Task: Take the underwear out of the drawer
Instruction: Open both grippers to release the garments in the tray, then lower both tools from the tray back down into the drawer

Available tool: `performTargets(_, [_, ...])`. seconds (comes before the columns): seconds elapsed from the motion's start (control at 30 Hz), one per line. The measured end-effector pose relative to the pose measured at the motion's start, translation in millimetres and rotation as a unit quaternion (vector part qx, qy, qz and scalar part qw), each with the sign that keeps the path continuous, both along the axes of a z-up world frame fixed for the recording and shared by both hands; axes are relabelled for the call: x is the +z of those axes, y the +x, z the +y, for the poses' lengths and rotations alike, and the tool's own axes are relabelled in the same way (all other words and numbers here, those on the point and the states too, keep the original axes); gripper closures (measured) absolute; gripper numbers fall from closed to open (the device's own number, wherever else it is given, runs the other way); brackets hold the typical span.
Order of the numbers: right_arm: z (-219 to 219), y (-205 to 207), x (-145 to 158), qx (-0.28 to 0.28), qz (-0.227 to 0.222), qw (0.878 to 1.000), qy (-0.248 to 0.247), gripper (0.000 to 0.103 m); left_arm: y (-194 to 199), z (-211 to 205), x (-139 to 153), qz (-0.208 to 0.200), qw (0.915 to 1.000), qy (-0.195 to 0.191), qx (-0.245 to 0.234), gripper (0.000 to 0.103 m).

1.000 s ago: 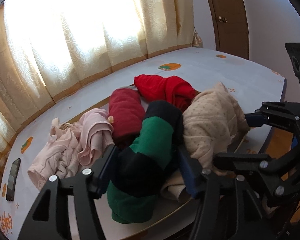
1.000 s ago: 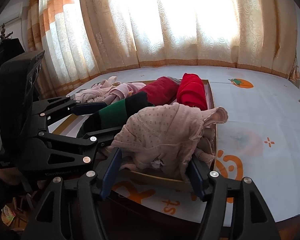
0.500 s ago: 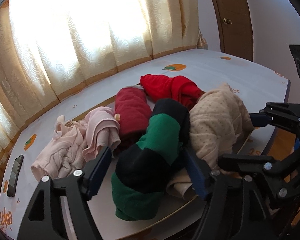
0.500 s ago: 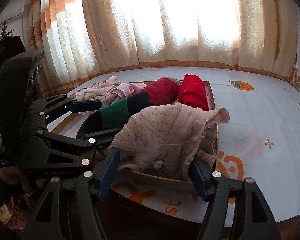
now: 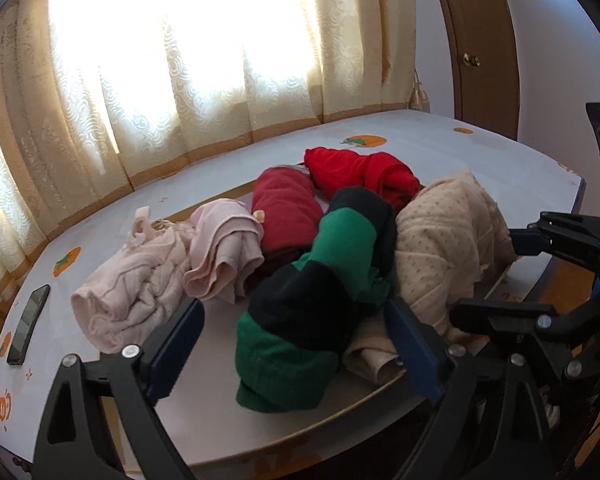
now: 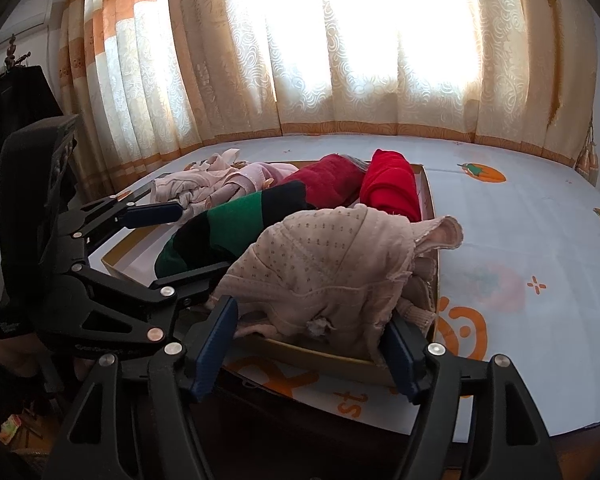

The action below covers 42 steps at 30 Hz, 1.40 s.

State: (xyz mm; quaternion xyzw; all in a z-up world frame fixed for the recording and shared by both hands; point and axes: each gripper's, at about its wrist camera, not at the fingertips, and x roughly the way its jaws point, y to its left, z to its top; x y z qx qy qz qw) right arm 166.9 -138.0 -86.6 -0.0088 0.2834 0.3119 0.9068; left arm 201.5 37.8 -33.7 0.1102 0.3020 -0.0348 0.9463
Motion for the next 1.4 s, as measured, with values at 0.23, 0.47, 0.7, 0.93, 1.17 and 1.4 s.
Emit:
performTargets(0.23, [-6, -14, 3, -0.016, -0.01, 1.0, 0.018, 0.03, -21, 3, 6, -0.02, 0.9997, -0.012, 0.0, 0.004])
performTargets(0.47, [-8, -26, 5, -0.016, -0.013, 1.0, 0.015, 0.028, -40, 0, 9, -0.03, 0.9993, -0.023, -0.003, 0.003])
performTargets(0.7, [-9, -30, 6, -0.019, -0.015, 1.0, 0.019, 0.027, -46, 4, 8, -0.032, 0.999, -0.03, 0.004, 0.003])
performTargets(0.93, [-10, -38, 7, -0.022, -0.017, 0.999, 0.023, 0.027, -51, 11, 7, -0.037, 0.9983, -0.042, 0.014, 0.002])
performTargets(1.17, [-12, -55, 8, -0.017, -0.015, 0.999, 0.033, 0.026, -67, 15, 4, -0.035, 0.9974, -0.06, 0.02, 0.002])
performTargets(1.4, [-5, -86, -2, 0.001, -0.018, 1.0, 0.007, 0.026, -86, 17, -7, -0.028, 0.9965, -0.075, 0.023, 0.001])
